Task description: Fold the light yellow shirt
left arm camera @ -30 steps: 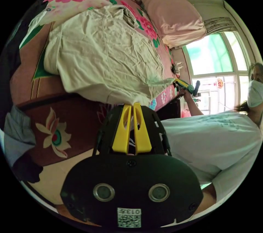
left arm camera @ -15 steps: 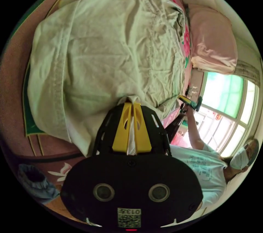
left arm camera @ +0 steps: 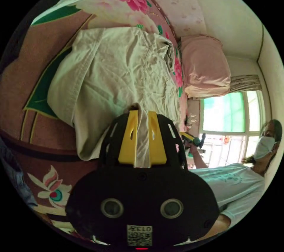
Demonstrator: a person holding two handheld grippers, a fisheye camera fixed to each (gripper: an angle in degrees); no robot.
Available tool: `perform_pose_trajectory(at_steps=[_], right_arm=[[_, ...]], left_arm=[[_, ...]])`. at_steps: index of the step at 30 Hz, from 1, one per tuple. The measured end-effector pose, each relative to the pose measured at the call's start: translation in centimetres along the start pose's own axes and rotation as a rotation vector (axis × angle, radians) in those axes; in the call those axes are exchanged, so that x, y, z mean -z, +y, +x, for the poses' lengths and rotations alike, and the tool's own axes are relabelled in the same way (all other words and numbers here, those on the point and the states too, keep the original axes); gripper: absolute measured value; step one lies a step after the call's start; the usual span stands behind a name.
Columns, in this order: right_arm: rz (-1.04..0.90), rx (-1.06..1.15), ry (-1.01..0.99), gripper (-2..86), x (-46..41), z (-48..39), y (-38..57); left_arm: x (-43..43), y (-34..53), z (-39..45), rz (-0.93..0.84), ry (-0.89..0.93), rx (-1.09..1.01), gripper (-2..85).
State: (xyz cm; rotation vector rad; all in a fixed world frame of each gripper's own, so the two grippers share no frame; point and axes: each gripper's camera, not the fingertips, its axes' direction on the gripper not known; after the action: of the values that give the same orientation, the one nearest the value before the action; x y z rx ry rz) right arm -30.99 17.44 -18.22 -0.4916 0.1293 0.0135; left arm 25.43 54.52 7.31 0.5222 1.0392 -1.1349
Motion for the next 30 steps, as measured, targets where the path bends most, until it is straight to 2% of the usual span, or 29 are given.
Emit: perform_pose_trajectory(at_steps=[2, 3, 5, 6, 7, 9, 11, 12, 14, 17, 23, 27, 30], right_arm=[[-0.152, -0.068, 0.167, 1.0, -4.8, 0.6, 0.7], [-0.182, -0.099, 0.162, 0.9, -5.8, 1.4, 1.0], [-0.1, -0.285, 0.036, 0.8, -4.9, 5.1, 2.2], [-0.081, -0.301, 0.05, 0.9, -4.2, 5.5, 2.3], [0.018, -0.283, 0.097, 1.2, -2.2, 5.6, 2.6], [0.179, -0.172, 0.05, 2.3, 0.6, 4.3, 2.2], [0.244, 0.0, -0.228, 5.2, 1.4, 1.1, 0.0], [0.248, 0.03, -0.301, 5.7, 1.2, 0.0, -0.7], [0.231, 0.124, -0.569, 6.7, -1.2, -5.2, -3.7], [0.115, 0.204, -0.776, 7.8, -6.1, -12.5, -7.1], [-0.124, 0.32, -0.762, 8.9, -12.0, -21.6, -9.6], [-0.183, 0.31, -0.704, 3.1, -13.1, -22.3, -10.5], [-0.208, 0.328, -0.74, 2.0, -13.1, -22.1, -11.4]], left_arm=[[-2.2, -0.2, -0.3, -0.072, -0.074, 0.007, 4.8], [-3.0, -0.5, -0.6, -0.101, -0.072, 0.016, 3.9], [-4.6, -1.8, -0.8, -0.114, -0.105, 0.049, 2.3], [-4.8, -2.0, -0.7, -0.098, -0.101, 0.049, 2.5], [-4.8, -2.3, -0.4, -0.07, -0.082, 0.038, 2.8], [-4.7, -2.0, 0.4, -0.076, -0.07, -0.007, 4.2], [-3.9, 0.0, 1.7, -0.097, -0.058, -0.085, 5.4], [-3.6, 0.8, 2.0, -0.111, -0.068, -0.101, 5.7], [-2.6, 4.6, 2.8, -0.158, -0.127, -0.164, 6.9], [-2.6, 10.3, 2.9, -0.237, -0.19, -0.188, 8.4], [-6.5, 17.5, 2.7, -0.383, -0.311, -0.239, 9.8], [-7.0, 17.6, 4.2, -0.375, -0.433, -0.289, 5.2], [-9.0, 17.5, 5.3, -0.535, -0.441, -0.346, 1.1]])
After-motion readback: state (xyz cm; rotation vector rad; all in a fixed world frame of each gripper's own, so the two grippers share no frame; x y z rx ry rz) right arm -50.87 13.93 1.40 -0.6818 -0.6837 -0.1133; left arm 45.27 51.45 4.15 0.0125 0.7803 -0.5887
